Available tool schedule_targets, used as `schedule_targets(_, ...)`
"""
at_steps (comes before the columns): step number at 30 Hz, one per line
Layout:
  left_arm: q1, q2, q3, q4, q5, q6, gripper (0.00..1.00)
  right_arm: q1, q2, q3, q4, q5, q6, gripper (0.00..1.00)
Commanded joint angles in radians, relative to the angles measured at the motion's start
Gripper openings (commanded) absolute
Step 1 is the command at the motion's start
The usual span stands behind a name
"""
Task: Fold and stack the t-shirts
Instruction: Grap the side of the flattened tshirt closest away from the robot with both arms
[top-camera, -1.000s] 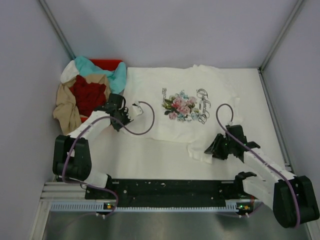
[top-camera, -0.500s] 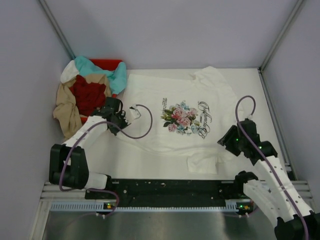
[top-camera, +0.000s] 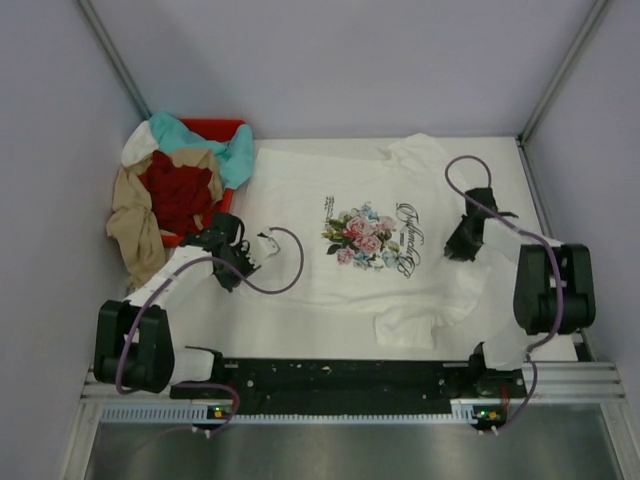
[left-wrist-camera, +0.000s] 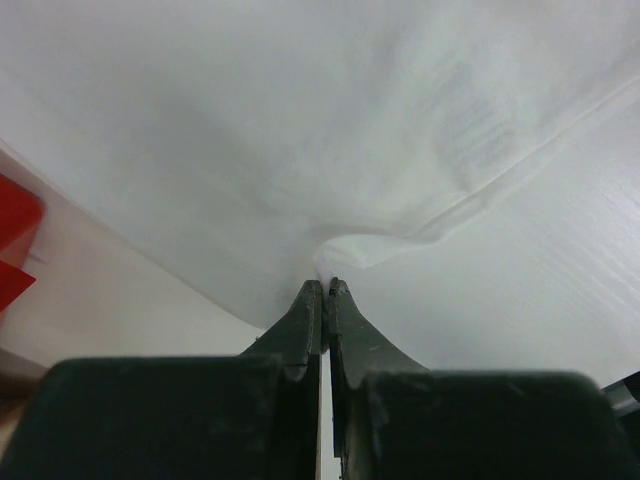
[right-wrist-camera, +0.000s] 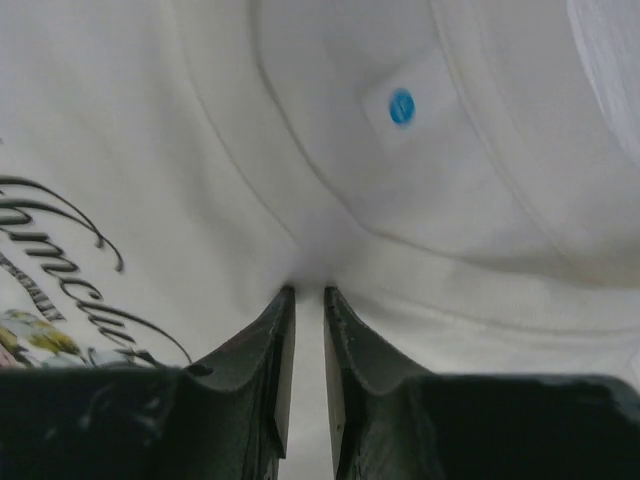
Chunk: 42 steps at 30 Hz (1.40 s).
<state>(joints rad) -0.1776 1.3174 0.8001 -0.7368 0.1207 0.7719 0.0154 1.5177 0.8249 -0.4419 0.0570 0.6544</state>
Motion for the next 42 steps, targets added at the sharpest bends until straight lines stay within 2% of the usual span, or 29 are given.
schedule_targets(1,0.004,-0.009,-0.004,0.004,0.053,-0.043,0.0,0.001,0.243,0.248,0.085,-0.097,-0.096,0.16)
schedule_targets(6,0.004,0.029,0.025,0.019,0.094,-0.063,0.0,-0.009,0.468,0.526,0.017,-0.117,-0.134,0.17)
schedule_targets(9,0.003,0.057,0.062,0.008,0.118,-0.083,0.0,-0.012,0.513,0.661,-0.058,-0.132,-0.186,0.18)
schedule_targets(10,0.003,0.06,0.071,-0.005,0.141,-0.086,0.0,-0.009,0.497,0.68,-0.078,-0.143,-0.217,0.21)
schedule_targets(13,0.003,0.048,0.06,-0.01,0.178,-0.082,0.0,0.015,0.365,0.677,-0.151,-0.102,-0.346,0.39)
schedule_targets(17,0.003,0.016,0.044,-0.001,0.178,-0.075,0.0,0.102,0.081,0.567,-0.173,-0.071,-0.636,0.54)
schedule_targets(20,0.003,0.003,0.054,0.007,0.166,-0.079,0.0,0.162,-0.124,0.45,-0.173,-0.165,-1.068,0.59)
schedule_targets(22,0.003,0.006,0.063,0.014,0.168,-0.08,0.0,0.164,-0.244,0.357,-0.184,-0.25,-1.266,0.67)
schedule_targets(24,0.003,0.017,0.07,0.022,0.162,-0.085,0.0,0.164,-0.356,0.274,-0.246,-0.287,-1.395,0.69)
schedule_targets(28,0.003,0.023,0.067,0.04,0.161,-0.095,0.0,0.175,-0.407,0.169,-0.544,-0.22,-1.463,0.71)
schedule_targets(31,0.003,0.029,0.073,0.037,0.18,-0.094,0.0,0.233,-0.464,0.034,-0.619,-0.039,-1.552,0.71)
schedule_targets(33,0.003,0.031,0.074,0.039,0.185,-0.098,0.0,0.236,-0.472,-0.013,-0.649,0.007,-1.558,0.7)
schedule_targets(38,0.003,0.016,0.051,0.048,0.171,-0.091,0.0,0.288,-0.504,-0.182,-0.66,-0.039,-1.585,0.7)
schedule_targets(42,0.003,0.008,0.056,0.042,0.16,-0.088,0.0,0.316,-0.565,-0.332,-0.508,0.063,-1.627,0.67)
